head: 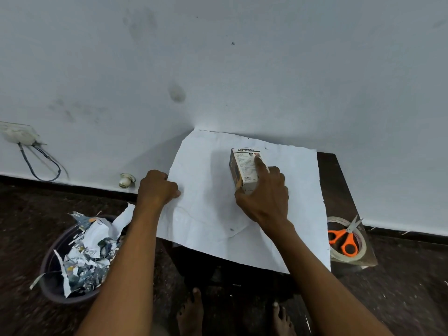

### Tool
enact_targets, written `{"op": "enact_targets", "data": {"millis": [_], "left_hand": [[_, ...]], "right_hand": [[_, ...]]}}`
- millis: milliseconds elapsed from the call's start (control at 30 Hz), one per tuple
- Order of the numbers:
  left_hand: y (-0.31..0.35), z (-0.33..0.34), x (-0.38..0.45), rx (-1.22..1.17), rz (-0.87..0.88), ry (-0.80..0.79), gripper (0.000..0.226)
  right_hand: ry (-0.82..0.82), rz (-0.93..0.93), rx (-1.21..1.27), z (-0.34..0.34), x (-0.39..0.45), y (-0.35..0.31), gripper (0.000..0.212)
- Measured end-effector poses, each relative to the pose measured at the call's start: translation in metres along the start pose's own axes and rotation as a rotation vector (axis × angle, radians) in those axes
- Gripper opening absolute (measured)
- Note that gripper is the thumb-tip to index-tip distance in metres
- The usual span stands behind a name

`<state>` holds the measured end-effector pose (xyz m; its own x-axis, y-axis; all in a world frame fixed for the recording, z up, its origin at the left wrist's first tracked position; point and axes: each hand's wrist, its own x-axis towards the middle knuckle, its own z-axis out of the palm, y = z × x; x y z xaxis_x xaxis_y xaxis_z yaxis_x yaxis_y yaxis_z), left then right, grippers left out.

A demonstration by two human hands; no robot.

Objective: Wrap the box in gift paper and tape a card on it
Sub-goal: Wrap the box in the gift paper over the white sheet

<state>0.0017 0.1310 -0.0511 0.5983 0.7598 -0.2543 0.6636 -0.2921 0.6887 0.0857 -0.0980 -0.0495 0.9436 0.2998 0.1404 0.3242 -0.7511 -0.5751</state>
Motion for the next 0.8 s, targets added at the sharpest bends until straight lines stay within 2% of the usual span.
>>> {"op": "enact_targets", "data": {"millis": [200,367,500,600,800], "left_hand": [[0.0008,0.0001,-0.0017,0.006,-0.085,-0.006,0.035],[0.0057,-0.0002,-0.0024,0.043,-0.160,-0.096,0.026],[0.0068,0.0029,-0.0018,0.000,-0.163,-0.128,0.055],[0.0087,0.0042,-0.0042,-0.019,-0.151,-0.087,0.063],[0.0082,0.0084,-0.0033,-0.082,-0.096,-0.002,0.046]], "right_hand": [[0.020,0.015,-0.010,0.0009,-0.0014,-0.0017,0.089],[0.051,0.035,-0.028,0.0025,-0.0028,-0.0016,0.090],[0.069,0.038,-0.055,0.0039,-0.0029,-0.0026,0.090],[0.083,0.036,-0.078,0.0057,-0.0049,-0.0042,0.092],[0.105,0.025,-0.100,0.0095,-0.0074,-0.0039,0.094]]}}
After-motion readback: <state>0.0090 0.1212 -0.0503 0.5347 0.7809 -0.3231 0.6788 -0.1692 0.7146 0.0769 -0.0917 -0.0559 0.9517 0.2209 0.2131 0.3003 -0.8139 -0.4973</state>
